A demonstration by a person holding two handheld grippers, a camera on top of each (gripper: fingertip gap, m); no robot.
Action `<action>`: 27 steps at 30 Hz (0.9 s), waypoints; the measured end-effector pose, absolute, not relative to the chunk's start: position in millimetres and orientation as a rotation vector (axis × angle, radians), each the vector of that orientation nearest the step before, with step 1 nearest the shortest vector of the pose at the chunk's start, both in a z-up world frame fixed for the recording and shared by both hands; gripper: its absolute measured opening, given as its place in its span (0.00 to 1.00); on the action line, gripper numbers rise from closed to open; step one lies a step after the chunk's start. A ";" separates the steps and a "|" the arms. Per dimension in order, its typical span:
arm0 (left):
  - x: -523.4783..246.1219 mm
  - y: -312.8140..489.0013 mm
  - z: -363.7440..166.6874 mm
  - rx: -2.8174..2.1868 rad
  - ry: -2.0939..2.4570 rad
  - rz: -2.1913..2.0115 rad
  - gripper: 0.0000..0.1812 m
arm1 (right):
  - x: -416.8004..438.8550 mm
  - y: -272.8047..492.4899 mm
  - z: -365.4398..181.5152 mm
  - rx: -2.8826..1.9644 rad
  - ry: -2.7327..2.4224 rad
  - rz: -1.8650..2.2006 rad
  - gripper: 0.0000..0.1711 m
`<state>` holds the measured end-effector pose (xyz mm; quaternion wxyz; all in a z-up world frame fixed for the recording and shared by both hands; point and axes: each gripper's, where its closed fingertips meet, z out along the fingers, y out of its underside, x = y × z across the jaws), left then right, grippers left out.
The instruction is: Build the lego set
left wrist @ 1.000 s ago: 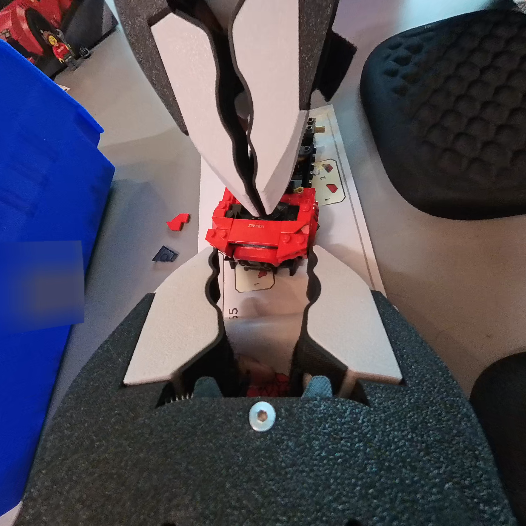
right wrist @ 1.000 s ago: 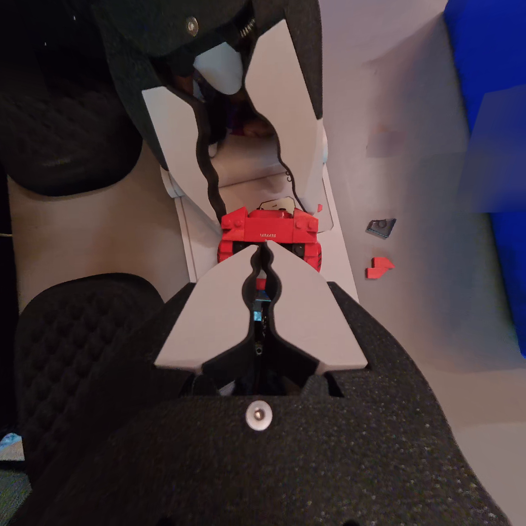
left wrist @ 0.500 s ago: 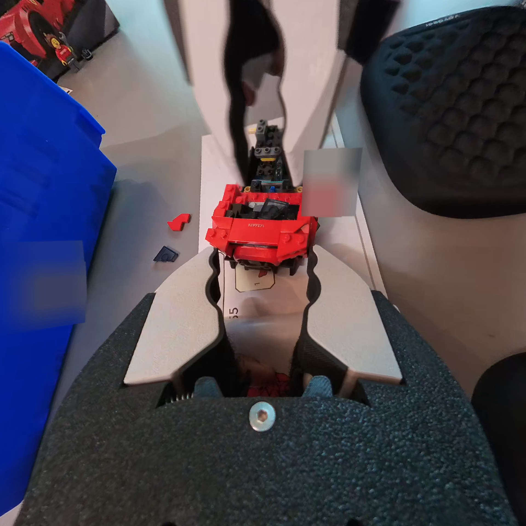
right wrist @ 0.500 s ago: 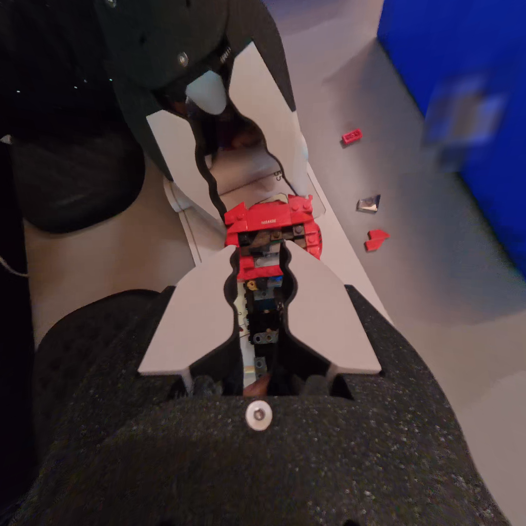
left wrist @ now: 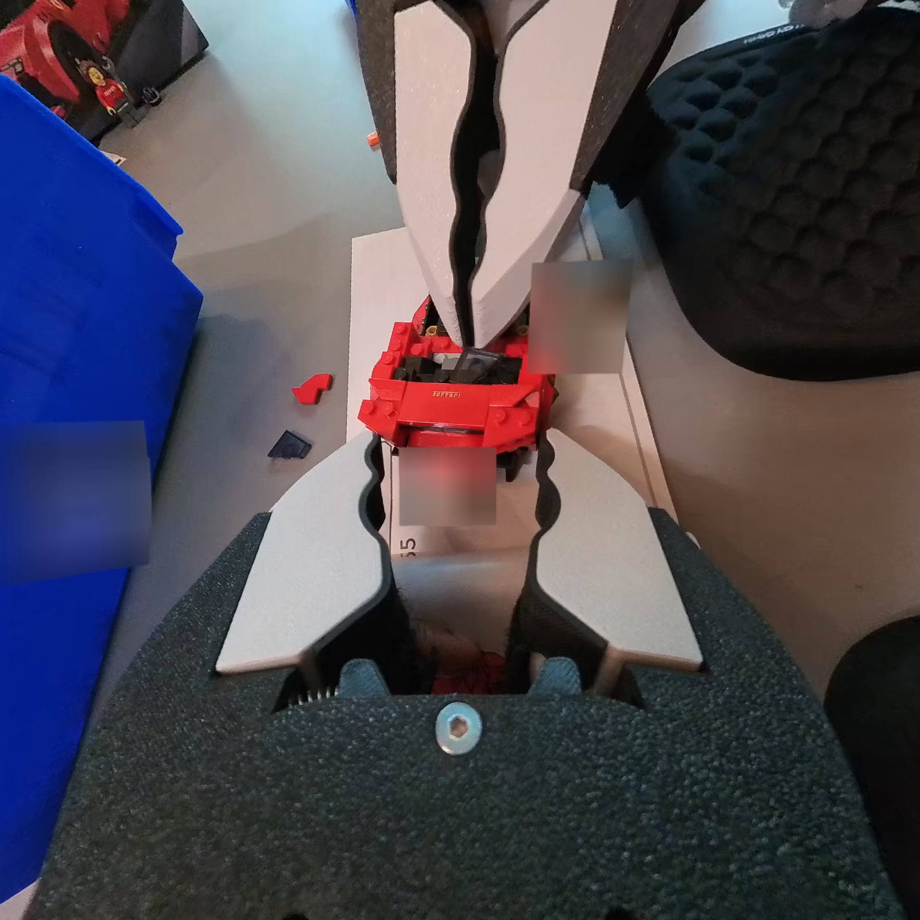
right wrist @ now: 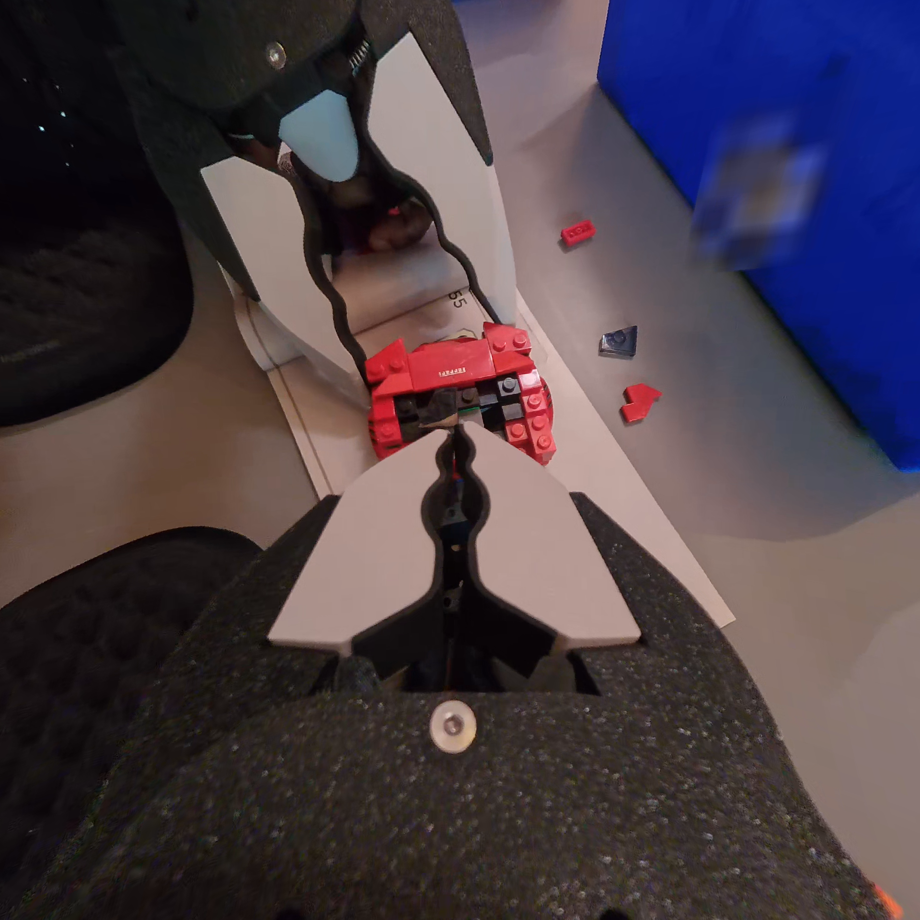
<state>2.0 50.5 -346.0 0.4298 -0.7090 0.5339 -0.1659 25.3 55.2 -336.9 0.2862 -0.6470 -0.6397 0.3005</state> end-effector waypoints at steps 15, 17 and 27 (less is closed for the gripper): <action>1.9 50.5 -346.4 -1.768 1.335 -0.409 0.32 | 22.9 57.0 -340.8 -1.723 -1.697 0.802 0.00; 1.8 50.6 -346.5 -1.769 1.335 -0.409 0.32 | 22.9 57.0 -340.6 -1.722 -1.696 0.805 0.00; 1.6 50.5 -347.6 -1.768 1.342 -0.394 0.33 | 22.4 57.8 -339.7 -1.734 -1.718 0.784 0.00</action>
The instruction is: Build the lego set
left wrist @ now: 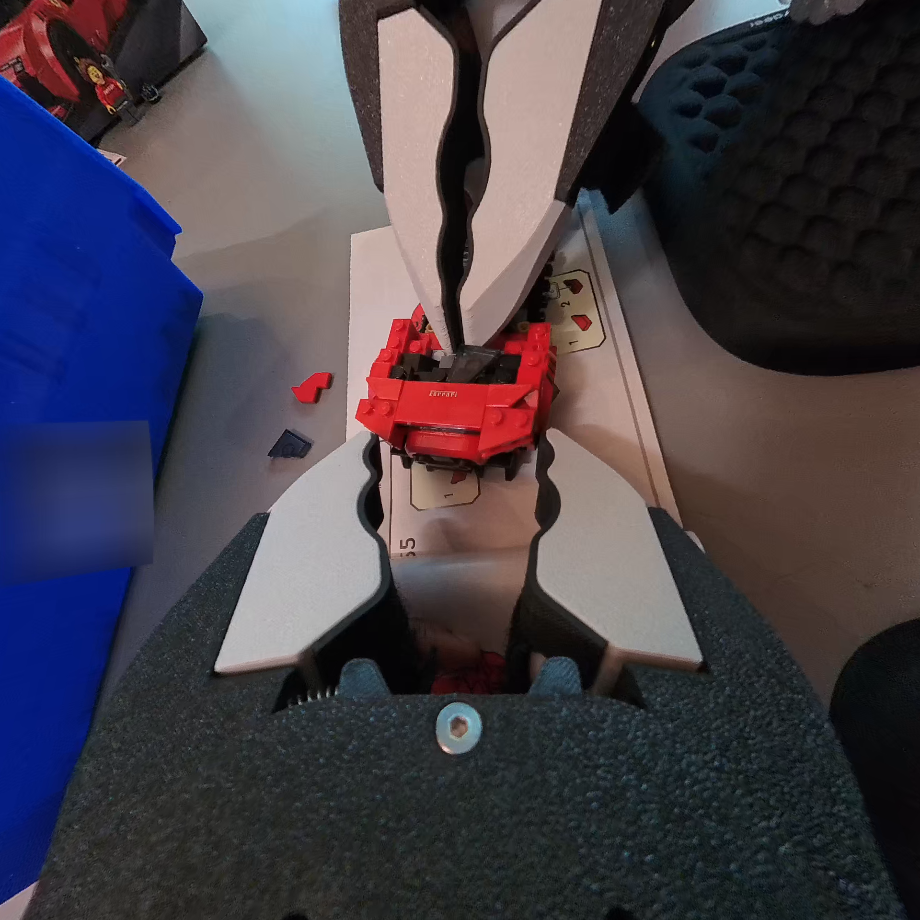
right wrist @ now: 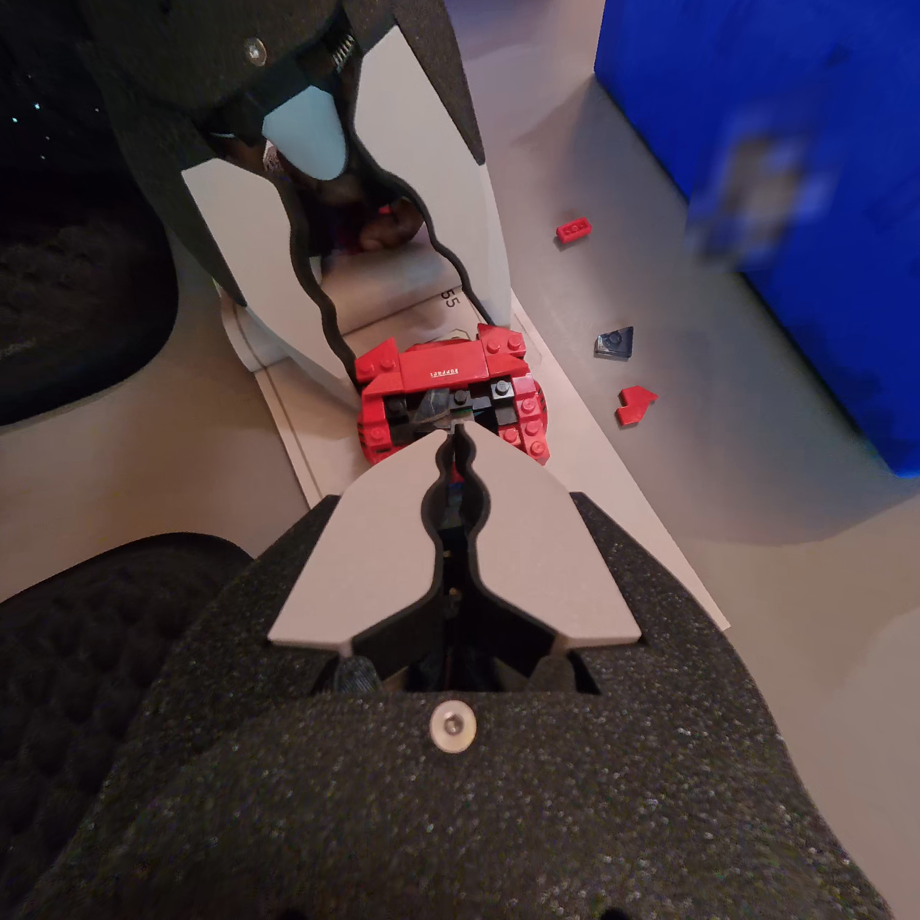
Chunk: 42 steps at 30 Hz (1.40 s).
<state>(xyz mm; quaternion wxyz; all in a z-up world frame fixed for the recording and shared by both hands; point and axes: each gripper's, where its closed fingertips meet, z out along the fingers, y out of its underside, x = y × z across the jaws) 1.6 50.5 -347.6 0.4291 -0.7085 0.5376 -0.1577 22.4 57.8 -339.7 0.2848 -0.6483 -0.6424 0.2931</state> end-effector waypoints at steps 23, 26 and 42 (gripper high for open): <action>1.8 52.8 -325.8 -1.765 1.209 -0.497 0.00 | 27.7 54.4 -340.6 -1.747 -1.706 0.853 0.00; 3.3 51.9 -327.5 -1.787 1.205 -0.523 0.00 | 27.6 54.7 -341.0 -1.754 -1.702 0.861 0.00; 8.7 49.3 -329.1 -1.814 1.246 -0.502 0.00 | 24.6 55.5 -337.5 -1.753 -1.680 0.871 0.00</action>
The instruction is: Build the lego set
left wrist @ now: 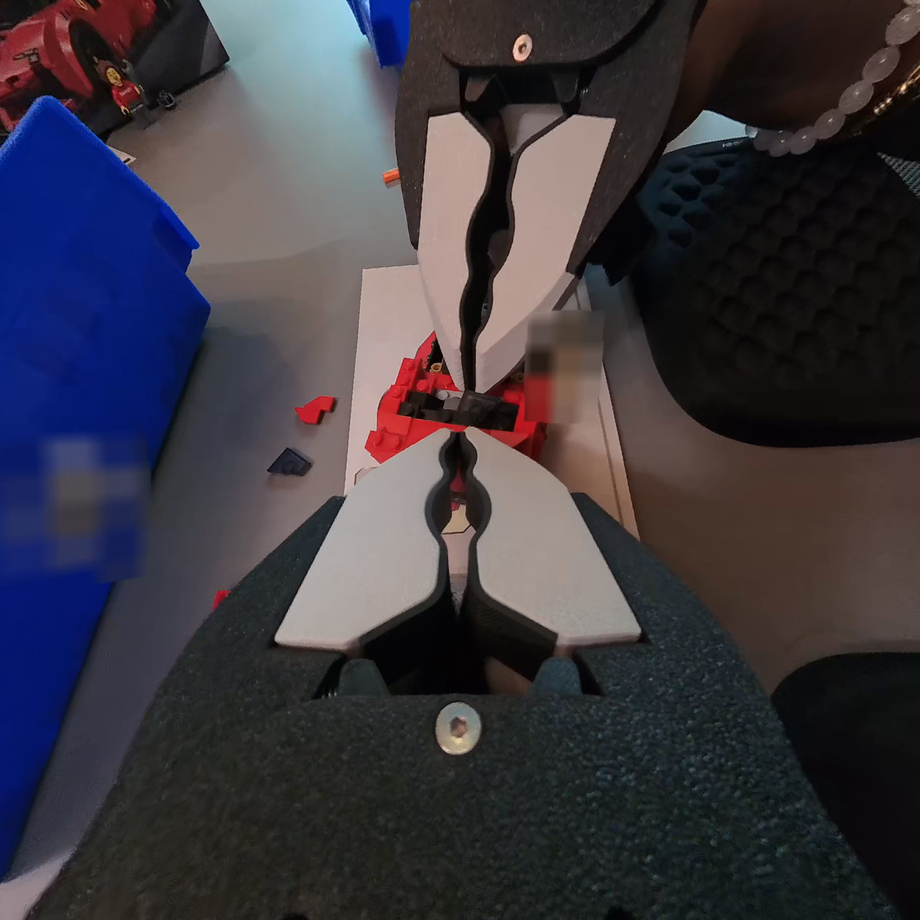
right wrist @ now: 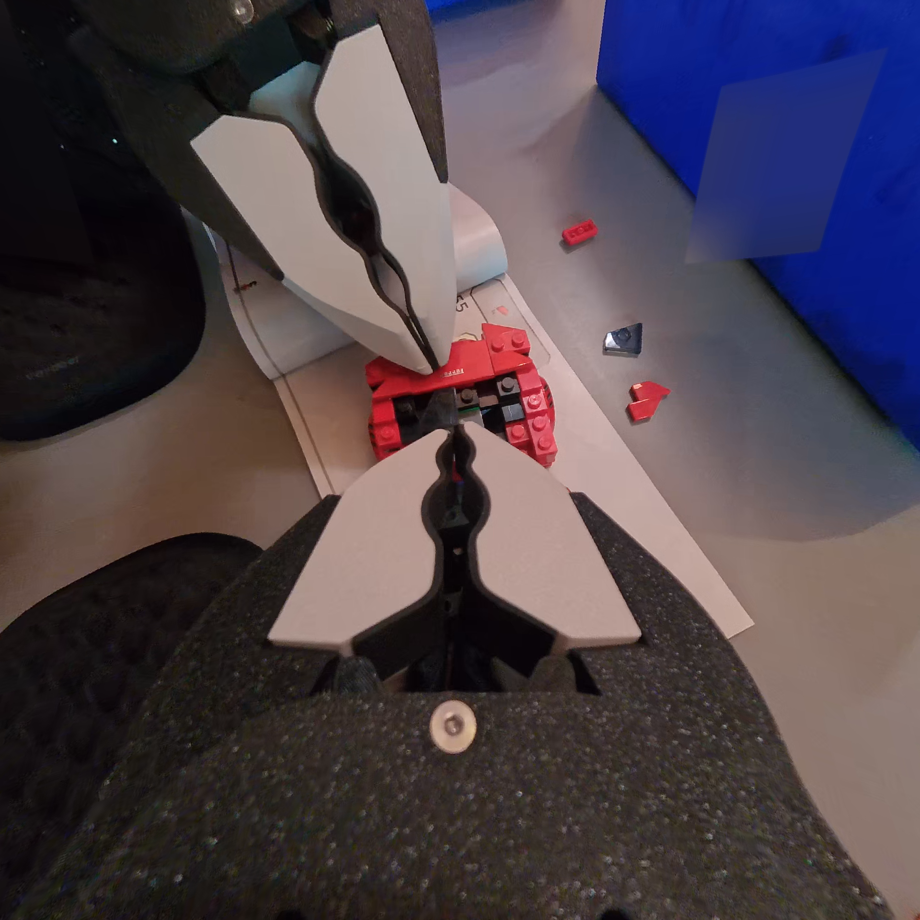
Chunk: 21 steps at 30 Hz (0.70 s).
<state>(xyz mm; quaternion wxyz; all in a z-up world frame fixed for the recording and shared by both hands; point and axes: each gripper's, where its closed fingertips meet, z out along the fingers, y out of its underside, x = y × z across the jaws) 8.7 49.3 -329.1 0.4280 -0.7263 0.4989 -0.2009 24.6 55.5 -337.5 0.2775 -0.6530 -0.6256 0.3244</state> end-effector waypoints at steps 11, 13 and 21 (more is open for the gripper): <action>8.6 49.6 -329.5 -1.826 1.225 -0.534 0.00 | 24.1 56.3 -337.8 -1.756 -1.678 0.873 0.00; 8.7 49.7 -329.5 -1.824 1.227 -0.530 0.00 | 24.0 56.5 -337.8 -1.757 -1.678 0.870 0.00; 8.8 49.8 -329.5 -1.824 1.226 -0.530 0.00 | 23.9 56.8 -338.2 -1.760 -1.686 0.852 0.00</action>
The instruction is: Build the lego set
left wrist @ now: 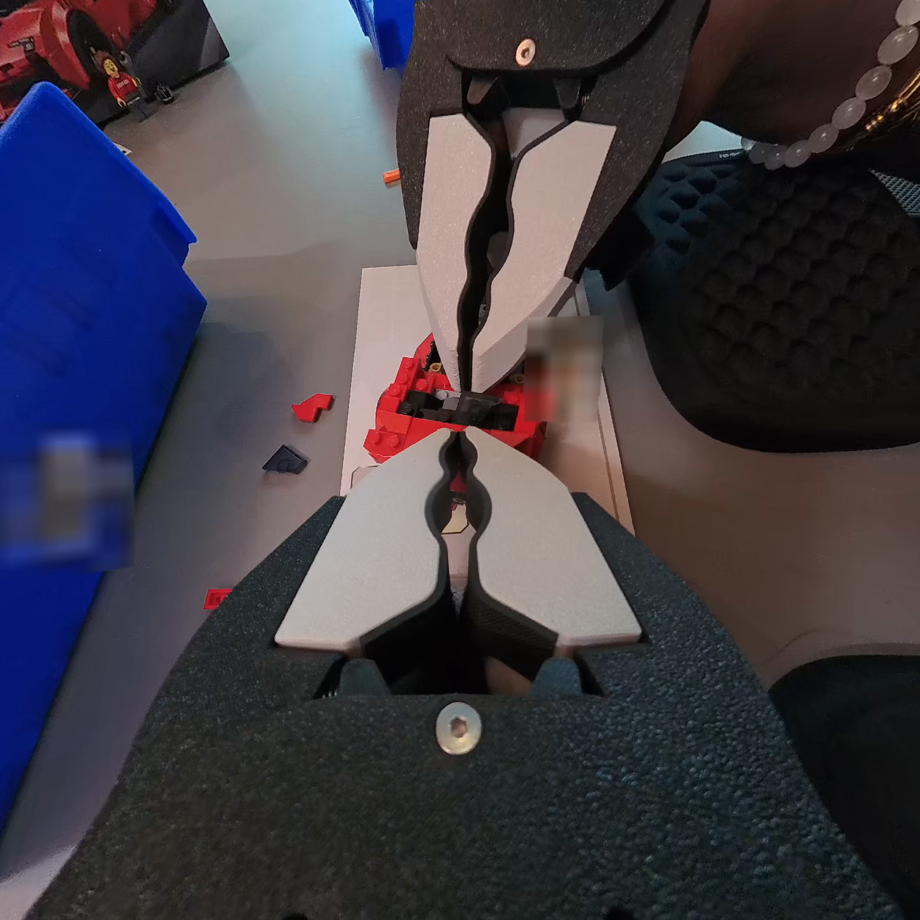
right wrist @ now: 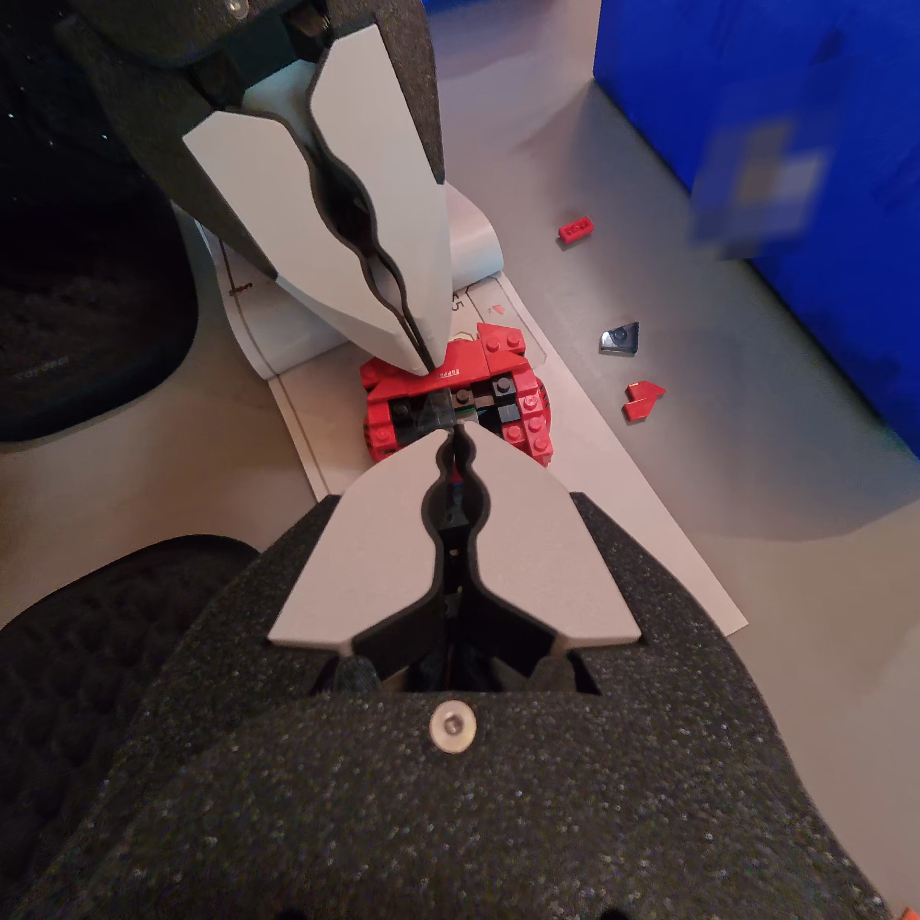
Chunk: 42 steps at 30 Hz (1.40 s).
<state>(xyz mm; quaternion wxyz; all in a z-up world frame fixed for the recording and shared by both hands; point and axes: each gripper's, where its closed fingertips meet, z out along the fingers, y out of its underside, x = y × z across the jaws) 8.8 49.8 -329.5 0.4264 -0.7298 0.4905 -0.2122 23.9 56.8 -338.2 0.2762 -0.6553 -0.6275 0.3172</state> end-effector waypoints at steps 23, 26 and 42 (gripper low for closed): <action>5.6 47.9 -330.0 -1.849 1.220 -0.507 0.00 | 20.0 74.9 -310.4 -1.748 -1.660 0.911 0.12; 3.9 45.4 -330.6 -1.847 1.223 -0.501 0.00 | 5.8 98.8 -313.0 -1.781 -1.686 0.887 0.19; -1.4 42.1 -333.2 -1.842 1.208 -0.497 0.00 | -28.5 130.8 -363.8 -1.844 -1.897 0.749 0.10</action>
